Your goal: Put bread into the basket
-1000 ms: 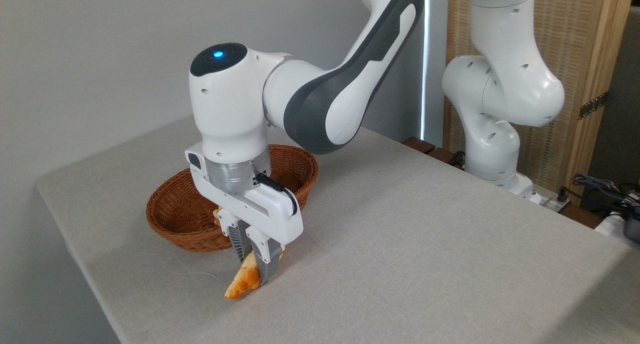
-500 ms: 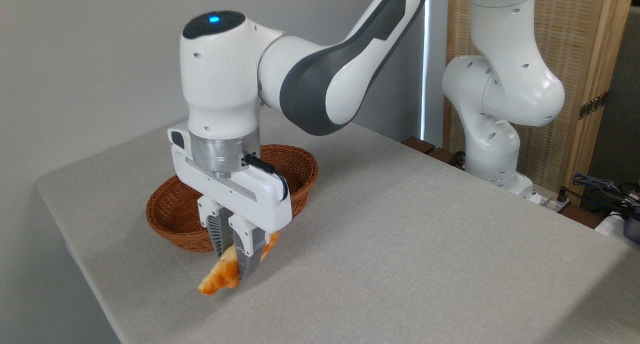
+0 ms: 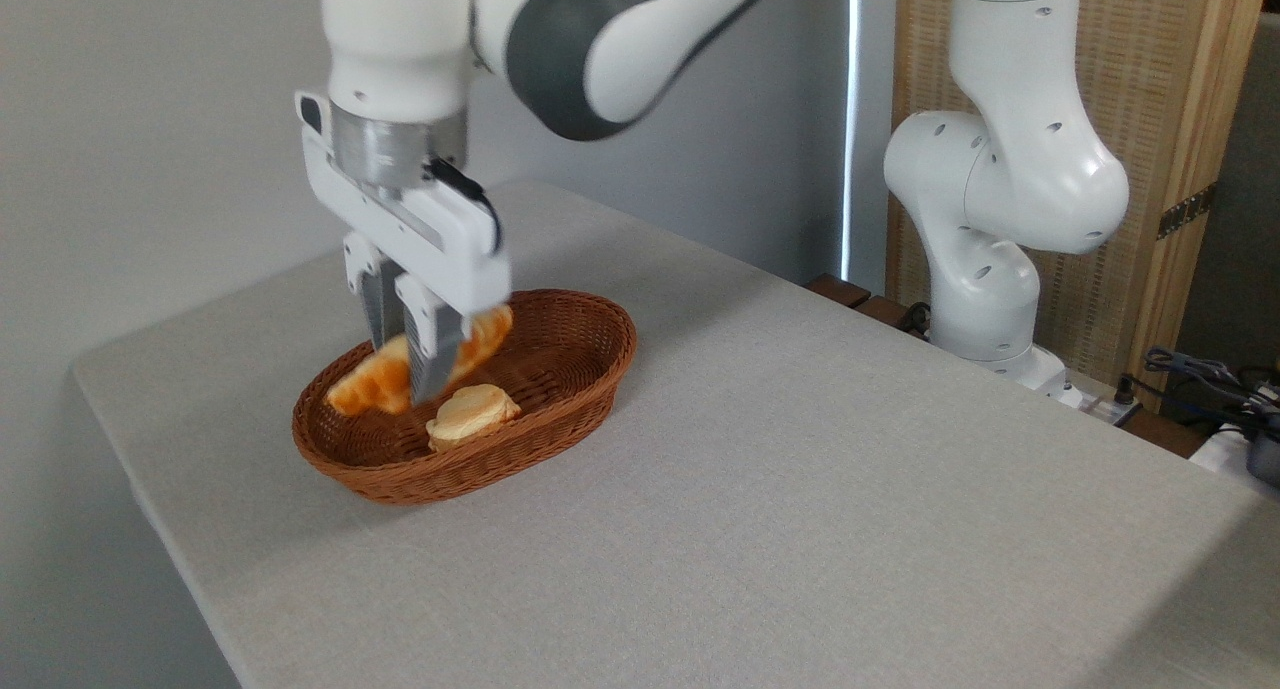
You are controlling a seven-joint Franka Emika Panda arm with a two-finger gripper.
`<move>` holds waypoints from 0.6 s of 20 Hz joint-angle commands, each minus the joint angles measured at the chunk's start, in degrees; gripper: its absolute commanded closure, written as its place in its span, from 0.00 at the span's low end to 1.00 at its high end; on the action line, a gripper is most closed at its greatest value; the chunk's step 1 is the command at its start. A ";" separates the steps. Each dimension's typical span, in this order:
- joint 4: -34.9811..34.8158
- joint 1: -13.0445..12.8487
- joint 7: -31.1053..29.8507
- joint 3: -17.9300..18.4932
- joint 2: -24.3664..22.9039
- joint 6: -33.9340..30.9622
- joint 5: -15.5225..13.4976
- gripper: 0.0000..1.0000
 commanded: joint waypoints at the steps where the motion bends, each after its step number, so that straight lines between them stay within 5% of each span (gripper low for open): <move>1: 0.41 0.03 -0.94 -5.44 0.20 -1.75 -1.04 0.55; 2: 0.41 0.03 -1.03 -6.68 0.38 -1.84 -0.95 0.39; 3: 0.32 0.03 -1.81 -7.74 0.56 -1.93 -0.86 0.00; 12: 0.41 -0.14 -2.26 -7.92 1.09 -6.50 -0.69 0.00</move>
